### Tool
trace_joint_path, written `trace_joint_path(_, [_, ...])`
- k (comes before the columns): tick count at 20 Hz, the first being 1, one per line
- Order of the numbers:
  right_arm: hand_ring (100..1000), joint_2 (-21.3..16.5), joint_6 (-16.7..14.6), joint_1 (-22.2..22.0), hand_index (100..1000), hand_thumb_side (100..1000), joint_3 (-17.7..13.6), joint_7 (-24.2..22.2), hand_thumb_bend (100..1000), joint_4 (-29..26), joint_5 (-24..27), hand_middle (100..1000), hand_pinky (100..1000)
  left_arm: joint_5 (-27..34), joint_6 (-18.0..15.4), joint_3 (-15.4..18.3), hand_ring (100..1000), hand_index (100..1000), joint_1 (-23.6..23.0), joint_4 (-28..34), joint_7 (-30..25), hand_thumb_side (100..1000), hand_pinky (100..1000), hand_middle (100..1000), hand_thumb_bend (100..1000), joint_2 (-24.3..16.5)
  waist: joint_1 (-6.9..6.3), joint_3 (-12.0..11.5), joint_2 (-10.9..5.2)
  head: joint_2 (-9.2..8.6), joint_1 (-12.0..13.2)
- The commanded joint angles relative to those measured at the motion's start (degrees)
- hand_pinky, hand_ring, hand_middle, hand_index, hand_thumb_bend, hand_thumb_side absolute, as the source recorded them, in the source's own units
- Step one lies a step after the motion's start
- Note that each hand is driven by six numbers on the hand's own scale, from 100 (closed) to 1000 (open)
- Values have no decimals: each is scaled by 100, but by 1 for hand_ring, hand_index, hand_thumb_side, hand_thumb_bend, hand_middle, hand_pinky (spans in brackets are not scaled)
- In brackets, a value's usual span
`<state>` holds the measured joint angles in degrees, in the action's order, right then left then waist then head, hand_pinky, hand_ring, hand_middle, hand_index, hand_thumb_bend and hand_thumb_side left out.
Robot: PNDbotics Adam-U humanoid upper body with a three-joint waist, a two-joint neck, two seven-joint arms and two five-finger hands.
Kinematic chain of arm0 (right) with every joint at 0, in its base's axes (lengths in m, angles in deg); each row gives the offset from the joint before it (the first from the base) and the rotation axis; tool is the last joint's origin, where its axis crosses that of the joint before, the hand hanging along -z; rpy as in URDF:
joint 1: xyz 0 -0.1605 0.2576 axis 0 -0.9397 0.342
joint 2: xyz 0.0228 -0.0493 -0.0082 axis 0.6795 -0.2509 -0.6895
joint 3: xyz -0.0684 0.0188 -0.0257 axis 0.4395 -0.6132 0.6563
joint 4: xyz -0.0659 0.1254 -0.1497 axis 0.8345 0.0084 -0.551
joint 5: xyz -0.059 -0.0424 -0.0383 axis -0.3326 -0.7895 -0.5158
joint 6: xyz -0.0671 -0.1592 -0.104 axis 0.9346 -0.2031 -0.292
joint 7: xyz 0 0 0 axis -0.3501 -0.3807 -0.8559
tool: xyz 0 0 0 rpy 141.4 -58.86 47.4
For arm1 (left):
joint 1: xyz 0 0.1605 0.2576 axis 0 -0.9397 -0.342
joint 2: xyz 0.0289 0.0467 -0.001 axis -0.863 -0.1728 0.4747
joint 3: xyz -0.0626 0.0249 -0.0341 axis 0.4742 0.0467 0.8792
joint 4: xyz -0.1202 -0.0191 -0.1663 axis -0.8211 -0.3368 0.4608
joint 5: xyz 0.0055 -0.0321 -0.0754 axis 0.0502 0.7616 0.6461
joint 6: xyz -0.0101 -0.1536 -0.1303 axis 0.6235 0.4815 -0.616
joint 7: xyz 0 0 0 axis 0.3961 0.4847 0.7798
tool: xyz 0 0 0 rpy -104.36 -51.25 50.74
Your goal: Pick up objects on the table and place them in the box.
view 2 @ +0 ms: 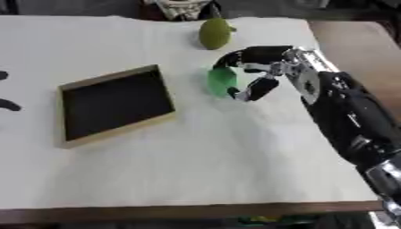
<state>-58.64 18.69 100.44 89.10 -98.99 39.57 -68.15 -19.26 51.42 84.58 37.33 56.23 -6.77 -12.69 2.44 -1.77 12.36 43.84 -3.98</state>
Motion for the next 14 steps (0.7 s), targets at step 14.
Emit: trace_joint_path(14, [968,-115,31,200,1000,405,-139,-94,100,-193,0,936,935,23,-30,-13,989,840,38,63,-56,852,559,750,499,-85,-39,-38,-68,27,-25])
